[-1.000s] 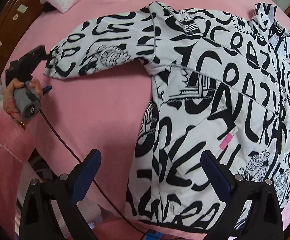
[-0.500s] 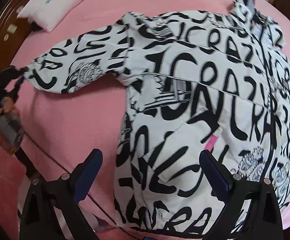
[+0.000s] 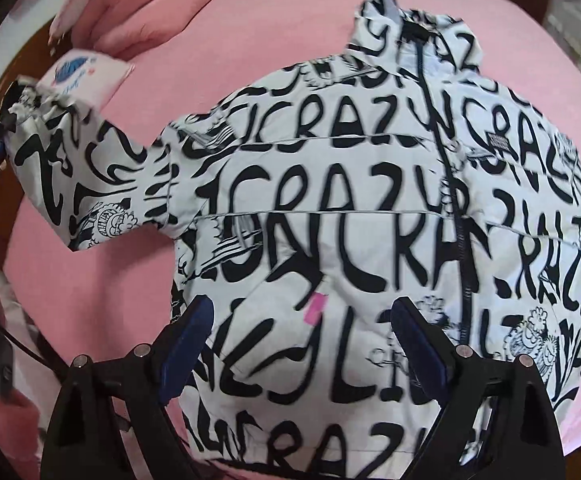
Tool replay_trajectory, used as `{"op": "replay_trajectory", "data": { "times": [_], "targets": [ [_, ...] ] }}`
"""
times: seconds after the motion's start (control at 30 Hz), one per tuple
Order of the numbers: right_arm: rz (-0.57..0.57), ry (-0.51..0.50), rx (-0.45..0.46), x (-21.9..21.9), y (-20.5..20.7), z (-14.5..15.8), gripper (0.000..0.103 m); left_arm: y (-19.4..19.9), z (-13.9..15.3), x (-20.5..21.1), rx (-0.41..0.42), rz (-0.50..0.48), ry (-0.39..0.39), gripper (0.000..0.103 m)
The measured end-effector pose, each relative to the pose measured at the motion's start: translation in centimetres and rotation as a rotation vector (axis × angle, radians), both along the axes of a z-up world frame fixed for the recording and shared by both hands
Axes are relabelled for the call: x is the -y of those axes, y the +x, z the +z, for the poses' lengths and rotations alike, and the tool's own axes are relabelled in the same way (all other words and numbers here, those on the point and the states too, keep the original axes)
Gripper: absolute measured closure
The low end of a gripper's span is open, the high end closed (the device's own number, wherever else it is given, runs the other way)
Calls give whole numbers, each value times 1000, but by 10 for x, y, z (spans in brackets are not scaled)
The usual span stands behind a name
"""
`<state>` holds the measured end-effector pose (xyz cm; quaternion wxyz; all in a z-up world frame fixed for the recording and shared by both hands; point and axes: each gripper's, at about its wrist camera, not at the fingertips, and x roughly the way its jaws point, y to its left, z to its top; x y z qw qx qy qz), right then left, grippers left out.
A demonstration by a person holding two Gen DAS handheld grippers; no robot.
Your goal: Fold large clothes
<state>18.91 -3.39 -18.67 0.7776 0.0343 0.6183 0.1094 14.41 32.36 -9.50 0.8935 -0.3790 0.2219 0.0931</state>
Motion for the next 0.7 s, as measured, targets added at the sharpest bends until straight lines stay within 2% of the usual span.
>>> {"op": "replay_trajectory", "data": {
  "times": [0.13, 0.2, 0.3, 0.33, 0.43, 0.5, 0.6, 0.7],
  "targets": [
    [-52, 31, 45, 48, 9, 8, 11, 34, 13, 79, -20, -102, 55, 93],
    [-72, 43, 69, 70, 15, 12, 11, 35, 17, 121, -27, -129, 74, 93],
    [-91, 67, 67, 101, 25, 14, 11, 46, 11, 180, -44, -178, 67, 93],
    [-98, 78, 67, 110, 27, 14, 11, 39, 9, 206, -52, -195, 69, 93],
    [-116, 111, 75, 140, 33, 12, 11, 42, -1, 262, -86, -236, 125, 92],
    [-122, 110, 72, 156, 37, 8, 11, 49, -15, 299, -118, -261, 168, 92],
    [-141, 87, 54, 181, 42, -3, 11, 57, -47, 337, -199, -345, 178, 92],
    [-164, 94, 2, 198, 47, -19, 11, 79, -92, 371, -382, -442, 161, 92]
  ]
}}
